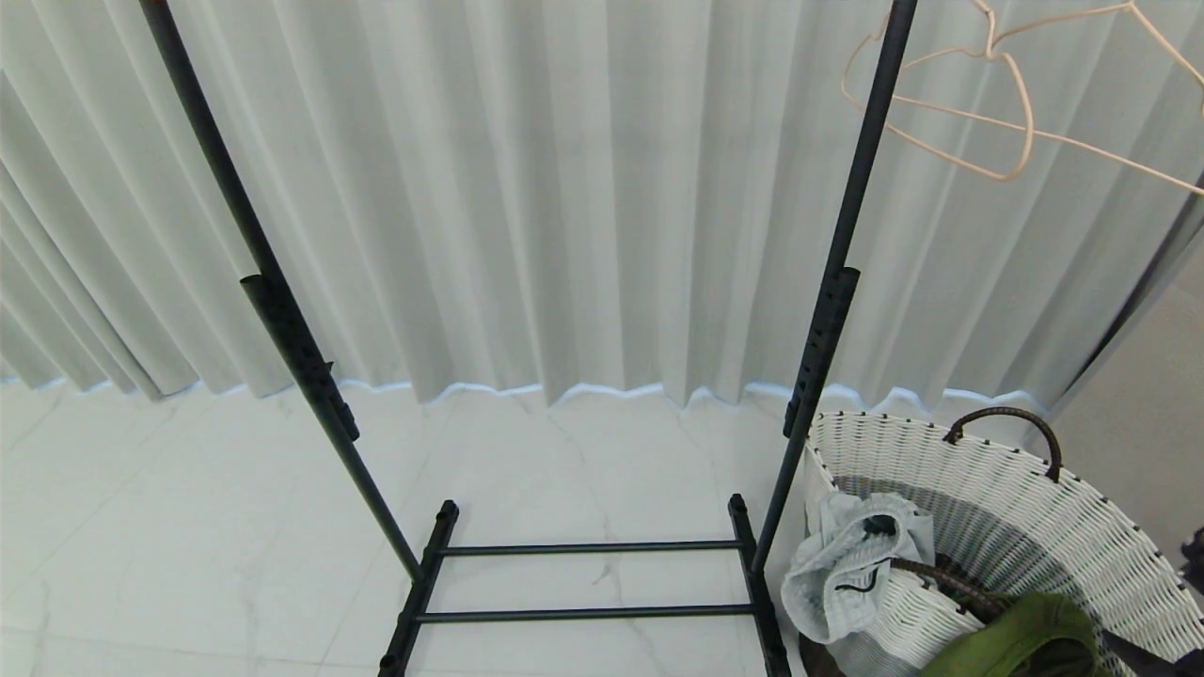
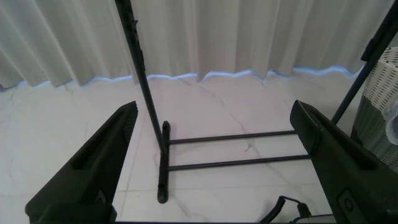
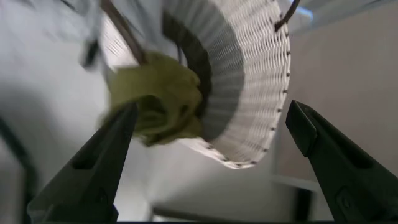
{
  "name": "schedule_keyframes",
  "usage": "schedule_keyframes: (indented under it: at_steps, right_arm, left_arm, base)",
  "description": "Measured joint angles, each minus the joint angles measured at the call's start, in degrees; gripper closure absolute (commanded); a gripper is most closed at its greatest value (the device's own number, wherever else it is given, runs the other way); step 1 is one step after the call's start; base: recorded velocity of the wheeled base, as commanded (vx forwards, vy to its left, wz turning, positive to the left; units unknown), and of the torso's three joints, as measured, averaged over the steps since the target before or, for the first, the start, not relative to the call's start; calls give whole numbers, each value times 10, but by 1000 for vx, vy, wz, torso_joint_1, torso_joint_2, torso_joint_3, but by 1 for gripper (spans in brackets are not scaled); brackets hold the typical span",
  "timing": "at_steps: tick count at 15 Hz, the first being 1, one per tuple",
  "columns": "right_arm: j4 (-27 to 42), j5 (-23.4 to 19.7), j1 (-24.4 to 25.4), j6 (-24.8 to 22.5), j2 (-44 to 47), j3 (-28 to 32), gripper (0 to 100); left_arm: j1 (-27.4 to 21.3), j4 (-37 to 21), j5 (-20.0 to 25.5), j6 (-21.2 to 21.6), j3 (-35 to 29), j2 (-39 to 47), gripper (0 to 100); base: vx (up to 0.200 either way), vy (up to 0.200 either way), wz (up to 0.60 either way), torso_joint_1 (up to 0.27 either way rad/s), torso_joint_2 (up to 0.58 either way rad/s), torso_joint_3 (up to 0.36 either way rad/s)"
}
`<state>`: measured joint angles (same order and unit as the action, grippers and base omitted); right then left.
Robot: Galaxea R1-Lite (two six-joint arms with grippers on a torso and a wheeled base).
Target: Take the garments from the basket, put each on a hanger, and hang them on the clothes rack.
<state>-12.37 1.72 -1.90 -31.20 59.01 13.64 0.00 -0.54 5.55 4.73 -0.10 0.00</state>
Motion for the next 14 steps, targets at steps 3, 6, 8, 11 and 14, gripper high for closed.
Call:
schedule_keyframes:
  at_steps: [3, 6, 8, 11, 14]
  right_arm:
    - [-88, -8, -41, -102, 156, 0, 0]
    - [-162, -7, -58, -150, 273, -3, 0]
    - [-188, -5, -61, -157, 323, -4, 0]
    - [-247, -5, -66, -157, 368, -10, 0]
    - [-259, -5, -66, -158, 381, -38, 0]
  left_arm:
    - [0, 0, 0, -2, 0, 0, 0]
    - [0, 0, 0, -2, 0, 0, 0]
    - [0, 0, 0, -3, 0, 0, 0]
    - [0, 0, 0, -3, 0, 0, 0]
    - [0, 0, 0, -2, 0, 0, 0]
  base:
    - [0, 0, 0, 0, 0, 0]
    - [0, 0, 0, 0, 0, 0]
    - [0, 0, 0, 0, 0, 0]
    - [0, 0, 0, 0, 0, 0]
    - [0, 0, 0, 0, 0, 0]
